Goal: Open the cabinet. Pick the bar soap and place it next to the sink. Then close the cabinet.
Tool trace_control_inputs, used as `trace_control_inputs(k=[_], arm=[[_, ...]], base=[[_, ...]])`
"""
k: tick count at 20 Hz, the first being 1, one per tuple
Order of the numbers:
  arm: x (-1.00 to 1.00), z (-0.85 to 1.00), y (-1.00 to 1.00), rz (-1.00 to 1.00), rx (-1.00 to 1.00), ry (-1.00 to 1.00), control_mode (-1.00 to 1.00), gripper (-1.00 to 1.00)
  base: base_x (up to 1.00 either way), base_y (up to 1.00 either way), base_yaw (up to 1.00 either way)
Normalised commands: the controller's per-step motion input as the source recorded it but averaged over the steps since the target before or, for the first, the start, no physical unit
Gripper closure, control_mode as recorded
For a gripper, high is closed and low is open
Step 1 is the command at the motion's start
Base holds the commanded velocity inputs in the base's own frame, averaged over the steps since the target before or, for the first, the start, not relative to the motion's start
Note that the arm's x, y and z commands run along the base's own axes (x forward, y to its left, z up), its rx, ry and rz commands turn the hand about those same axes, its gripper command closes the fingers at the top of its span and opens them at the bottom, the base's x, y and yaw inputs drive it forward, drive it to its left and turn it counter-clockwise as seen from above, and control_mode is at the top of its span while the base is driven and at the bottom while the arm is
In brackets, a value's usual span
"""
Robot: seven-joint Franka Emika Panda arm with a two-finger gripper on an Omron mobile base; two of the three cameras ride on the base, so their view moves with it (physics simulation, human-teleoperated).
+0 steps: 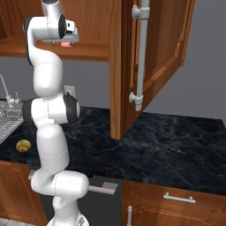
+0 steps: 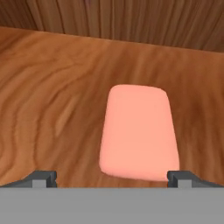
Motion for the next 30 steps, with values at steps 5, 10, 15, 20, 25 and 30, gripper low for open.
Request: trace_control_inputs(k=[5, 10, 15, 20, 25, 30], arm=[[0.1, 0.0, 0.0, -0.04, 0.0, 0.0, -1.0, -1.0], [0.02, 0.1, 0.0, -0.03, 0.0, 0.0, -1.0, -1.0], [0.0, 0.15, 0.0, -0.02, 0.0, -0.01, -1.0, -1.0], [0.34, -0.01, 0.0, -0.01, 0.0, 0.0, -1.0, -1.0], [0.2, 0.0, 0.0, 0.0, 0.0, 0.0, -1.0, -1.0], [0.0, 0.0, 0.0, 0.0, 0.0, 0.0, -1.0, -1.0]], base=[[0.0, 0.0, 0.0], [0.0, 0.0, 0.0], [0.0, 0.0, 0.0], [0.0, 0.0, 0.0], [0.0, 0.0, 0.0], [0.0, 0.0, 0.0]])
